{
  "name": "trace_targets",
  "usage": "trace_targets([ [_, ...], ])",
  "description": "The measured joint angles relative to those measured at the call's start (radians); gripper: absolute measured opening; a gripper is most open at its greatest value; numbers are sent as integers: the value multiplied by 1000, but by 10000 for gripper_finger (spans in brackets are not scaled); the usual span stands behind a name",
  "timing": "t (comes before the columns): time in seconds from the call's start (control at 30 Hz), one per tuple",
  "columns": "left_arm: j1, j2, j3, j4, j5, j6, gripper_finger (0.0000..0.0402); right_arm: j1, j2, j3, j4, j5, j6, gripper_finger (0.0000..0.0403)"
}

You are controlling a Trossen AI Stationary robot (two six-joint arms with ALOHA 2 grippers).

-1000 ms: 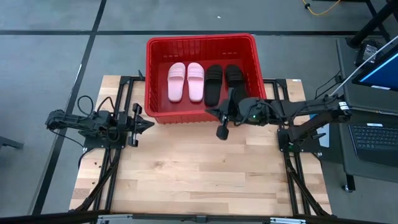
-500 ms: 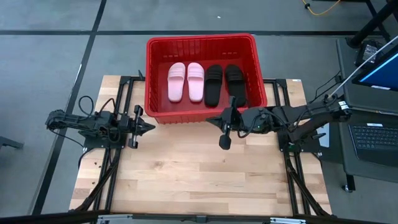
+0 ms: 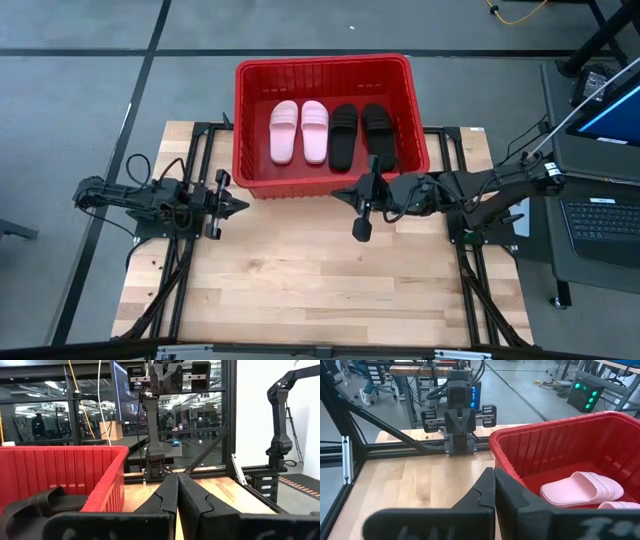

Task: Pick and place slides into bin
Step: Return to Home Position

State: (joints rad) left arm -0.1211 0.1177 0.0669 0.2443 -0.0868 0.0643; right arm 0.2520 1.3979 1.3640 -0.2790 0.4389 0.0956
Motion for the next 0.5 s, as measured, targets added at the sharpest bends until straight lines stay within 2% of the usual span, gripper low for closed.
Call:
trace_targets([
  [0.23, 46, 0, 0, 12, 9, 34, 1, 0, 0, 0, 4, 0, -29, 3],
  [0.37, 104, 0, 0, 31, 92, 13, 1, -1, 0, -1, 8, 0, -30, 3],
  [0.5, 158, 0, 0, 30, 122, -15, 1, -1, 0, -1, 7, 0, -27, 3],
])
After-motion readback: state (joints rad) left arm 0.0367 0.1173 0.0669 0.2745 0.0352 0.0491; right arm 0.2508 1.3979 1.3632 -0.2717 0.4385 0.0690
